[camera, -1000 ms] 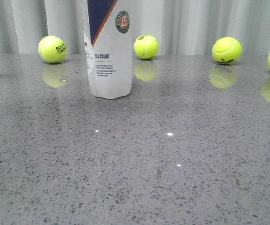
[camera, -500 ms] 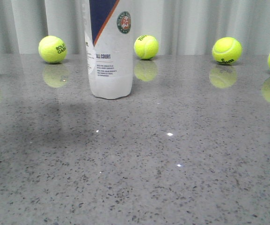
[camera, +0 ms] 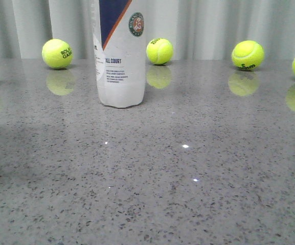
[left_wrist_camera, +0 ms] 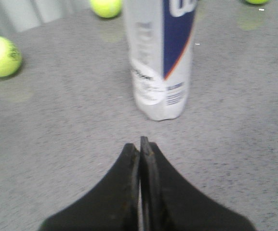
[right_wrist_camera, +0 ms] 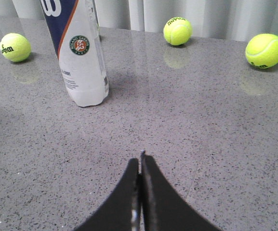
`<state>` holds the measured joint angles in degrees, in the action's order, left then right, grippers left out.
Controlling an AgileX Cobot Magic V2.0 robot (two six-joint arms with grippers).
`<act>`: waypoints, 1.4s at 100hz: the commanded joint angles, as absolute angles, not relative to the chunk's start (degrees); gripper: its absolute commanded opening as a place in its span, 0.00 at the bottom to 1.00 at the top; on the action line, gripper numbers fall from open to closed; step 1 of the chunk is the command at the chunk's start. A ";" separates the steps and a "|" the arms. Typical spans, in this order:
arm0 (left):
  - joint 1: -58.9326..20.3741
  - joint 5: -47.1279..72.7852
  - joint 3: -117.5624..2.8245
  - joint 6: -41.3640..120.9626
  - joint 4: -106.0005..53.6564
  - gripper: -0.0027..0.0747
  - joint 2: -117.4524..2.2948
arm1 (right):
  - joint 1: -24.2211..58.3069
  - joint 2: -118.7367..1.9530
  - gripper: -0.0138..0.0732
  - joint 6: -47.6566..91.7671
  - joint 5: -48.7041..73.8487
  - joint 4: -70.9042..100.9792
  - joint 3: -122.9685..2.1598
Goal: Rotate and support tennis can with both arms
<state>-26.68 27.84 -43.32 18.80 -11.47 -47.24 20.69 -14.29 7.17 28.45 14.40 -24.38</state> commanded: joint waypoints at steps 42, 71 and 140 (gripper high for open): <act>-13.59 11.68 -34.84 14.05 -4.29 0.01 -36.59 | 20.46 -14.80 0.09 7.22 24.35 14.99 -25.79; -9.63 3.32 -21.31 6.11 -0.71 0.01 -26.29 | 20.46 -14.80 0.09 7.22 24.35 14.99 -25.79; -6.47 1.72 2.70 6.11 -1.28 0.01 1.93 | 20.46 -14.80 0.09 7.22 24.40 14.99 -25.79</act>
<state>-6.74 4.59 0.05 6.79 -1.00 -0.04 20.69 -14.29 7.17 28.45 14.40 -24.38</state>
